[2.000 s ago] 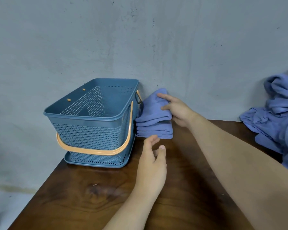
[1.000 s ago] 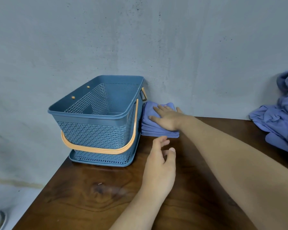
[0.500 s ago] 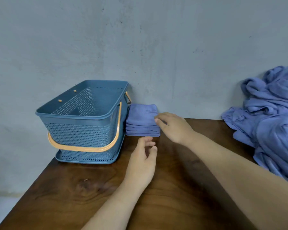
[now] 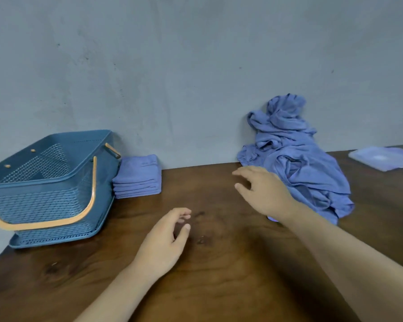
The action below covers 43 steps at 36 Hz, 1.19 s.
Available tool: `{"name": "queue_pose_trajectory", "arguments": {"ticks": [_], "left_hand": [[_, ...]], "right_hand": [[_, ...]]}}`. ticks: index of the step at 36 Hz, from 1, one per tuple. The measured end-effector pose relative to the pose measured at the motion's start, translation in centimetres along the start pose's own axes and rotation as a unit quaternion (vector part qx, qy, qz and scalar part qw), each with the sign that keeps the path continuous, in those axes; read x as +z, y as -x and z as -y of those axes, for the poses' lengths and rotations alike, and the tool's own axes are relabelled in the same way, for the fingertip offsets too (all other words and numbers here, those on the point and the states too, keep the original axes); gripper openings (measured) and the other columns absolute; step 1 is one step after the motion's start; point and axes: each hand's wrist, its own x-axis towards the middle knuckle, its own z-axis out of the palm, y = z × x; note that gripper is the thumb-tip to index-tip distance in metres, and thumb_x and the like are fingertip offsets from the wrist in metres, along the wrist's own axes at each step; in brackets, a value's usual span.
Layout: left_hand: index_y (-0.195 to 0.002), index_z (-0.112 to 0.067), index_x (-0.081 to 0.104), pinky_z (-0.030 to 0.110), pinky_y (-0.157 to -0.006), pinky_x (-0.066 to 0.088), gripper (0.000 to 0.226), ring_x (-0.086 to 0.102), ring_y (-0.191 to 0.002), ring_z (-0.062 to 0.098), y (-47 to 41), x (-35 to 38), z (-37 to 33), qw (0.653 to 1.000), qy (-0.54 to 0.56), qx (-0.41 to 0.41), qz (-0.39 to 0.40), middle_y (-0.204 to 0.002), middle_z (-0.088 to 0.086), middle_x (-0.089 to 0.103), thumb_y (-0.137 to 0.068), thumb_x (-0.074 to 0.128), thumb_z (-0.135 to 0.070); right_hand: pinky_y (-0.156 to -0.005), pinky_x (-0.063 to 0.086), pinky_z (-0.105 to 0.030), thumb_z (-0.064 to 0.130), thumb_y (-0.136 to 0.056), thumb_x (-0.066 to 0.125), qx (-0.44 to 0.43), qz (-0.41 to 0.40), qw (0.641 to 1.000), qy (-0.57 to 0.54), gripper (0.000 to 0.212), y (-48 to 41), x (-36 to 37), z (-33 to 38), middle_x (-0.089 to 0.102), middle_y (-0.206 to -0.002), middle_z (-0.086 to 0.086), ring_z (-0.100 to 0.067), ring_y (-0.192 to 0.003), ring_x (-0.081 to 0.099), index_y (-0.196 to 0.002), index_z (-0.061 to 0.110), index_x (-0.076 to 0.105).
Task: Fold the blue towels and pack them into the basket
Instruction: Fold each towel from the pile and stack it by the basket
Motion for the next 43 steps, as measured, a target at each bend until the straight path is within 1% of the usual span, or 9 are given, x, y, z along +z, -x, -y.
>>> {"name": "queue_pose_trajectory", "arguments": {"ticks": [9, 14, 17, 21, 29, 33, 37, 39, 43], "left_hand": [[-0.136, -0.053, 0.046, 0.023, -0.096, 0.052, 0.033, 0.051, -0.121, -0.016, 0.3, 1.6, -1.6, 0.993, -0.110, 0.044, 0.028, -0.127, -0.047, 0.046, -0.105, 0.054, -0.043], [-0.133, -0.056, 0.046, 0.026, -0.099, 0.053, 0.034, 0.055, -0.123, -0.012, 0.3, 1.6, -1.1, 0.995, -0.088, 0.032, 0.029, -0.128, -0.041, 0.052, -0.104, 0.055, -0.042], [-0.132, -0.058, 0.048, 0.025, -0.100, 0.052, 0.034, 0.057, -0.123, -0.010, 0.3, 1.5, -0.8, 0.997, -0.063, 0.021, 0.027, -0.128, -0.038, 0.056, -0.103, 0.055, -0.042], [-0.130, -0.053, 0.054, 0.026, -0.098, 0.052, 0.033, 0.062, -0.121, -0.002, 0.0, 1.4, -0.3, 1.000, 0.007, -0.002, 0.010, -0.125, -0.031, 0.064, -0.104, 0.061, -0.034], [-0.125, -0.046, 0.061, 0.025, -0.099, 0.049, 0.037, 0.066, -0.118, 0.005, -0.6, -0.2, 1.2, 0.980, 0.140, -0.056, -0.132, -0.121, -0.021, 0.068, -0.104, 0.063, -0.015], [-0.124, -0.041, 0.060, 0.027, -0.104, 0.047, 0.026, 0.062, -0.116, -0.005, -1.1, -1.8, 2.5, 0.955, 0.173, -0.111, -0.215, -0.120, -0.026, 0.067, -0.109, 0.056, -0.021], [-0.126, -0.033, 0.062, 0.025, -0.103, 0.050, 0.021, 0.063, -0.117, -0.001, -1.3, -2.1, 3.0, 0.948, 0.199, -0.143, -0.202, -0.123, -0.014, 0.069, -0.109, 0.057, -0.022], [-0.124, -0.039, 0.060, 0.006, -0.091, 0.045, 0.027, 0.062, -0.115, -0.008, -1.4, -1.9, 2.6, 0.956, 0.187, -0.135, -0.179, -0.124, -0.018, 0.068, -0.106, 0.060, -0.019], [-0.121, -0.051, 0.058, 0.007, -0.091, 0.045, 0.033, 0.060, -0.118, -0.012, -1.4, -1.6, 2.5, 0.973, 0.164, -0.107, -0.126, -0.125, -0.035, 0.064, -0.104, 0.065, -0.024]], "right_hand": [[-0.109, 0.042, -0.060, 0.061, -0.099, 0.060, 0.214, -0.025, 0.966, 0.142, 0.085, -0.9, -4.8, -10.4, 0.037, -0.166, -0.011, -0.043, -0.147, 0.039, -0.167, 0.027, 0.022], [-0.081, 0.048, -0.049, 0.056, -0.104, 0.056, 0.213, 0.013, 0.972, 0.101, 0.075, -2.4, -5.0, -11.5, 0.069, -0.125, -0.010, -0.038, -0.114, 0.063, -0.167, 0.033, 0.022], [-0.075, 0.052, -0.047, 0.034, -0.108, 0.049, 0.181, -0.042, 0.979, 0.082, 0.025, -2.9, -4.7, -10.8, 0.069, -0.093, -0.011, -0.037, -0.087, 0.065, -0.122, 0.022, 0.066], [-0.052, 0.039, -0.037, 0.024, -0.101, 0.055, 0.130, -0.045, 0.990, 0.008, 0.028, -3.7, -4.4, -6.4, 0.059, -0.064, -0.010, -0.026, -0.058, 0.052, -0.078, 0.009, 0.062], [-0.065, 0.051, -0.026, 0.027, -0.102, 0.059, 0.015, 0.012, 0.972, -0.232, 0.017, -6.3, -3.8, 3.7, 0.070, -0.084, 0.014, -0.009, -0.077, 0.066, -0.109, 0.035, 0.073], [-0.079, 0.058, -0.037, 0.019, -0.102, 0.053, 0.024, 0.033, 0.961, -0.274, 0.030, -6.6, -0.7, 5.4, 0.075, -0.093, 0.002, -0.019, -0.082, 0.073, -0.124, 0.029, 0.070], [-0.082, 0.053, -0.030, 0.021, -0.102, 0.054, 0.038, 0.048, 0.956, -0.285, 0.027, -5.1, 3.5, 4.5, 0.075, -0.095, 0.013, -0.005, -0.086, 0.068, -0.119, 0.030, 0.072], [-0.080, 0.048, -0.021, 0.025, -0.103, 0.057, 0.045, 0.066, 0.956, -0.282, 0.026, -3.6, 5.6, 3.7, 0.073, -0.104, 0.020, 0.003, -0.093, 0.066, -0.121, 0.036, 0.072], [-0.084, 0.046, -0.012, 0.041, -0.103, 0.062, 0.014, 0.106, 0.952, -0.286, 0.022, 0.0, 8.0, 3.0, 0.061, -0.122, 0.033, 0.007, -0.113, 0.059, -0.119, 0.056, 0.062]]}}
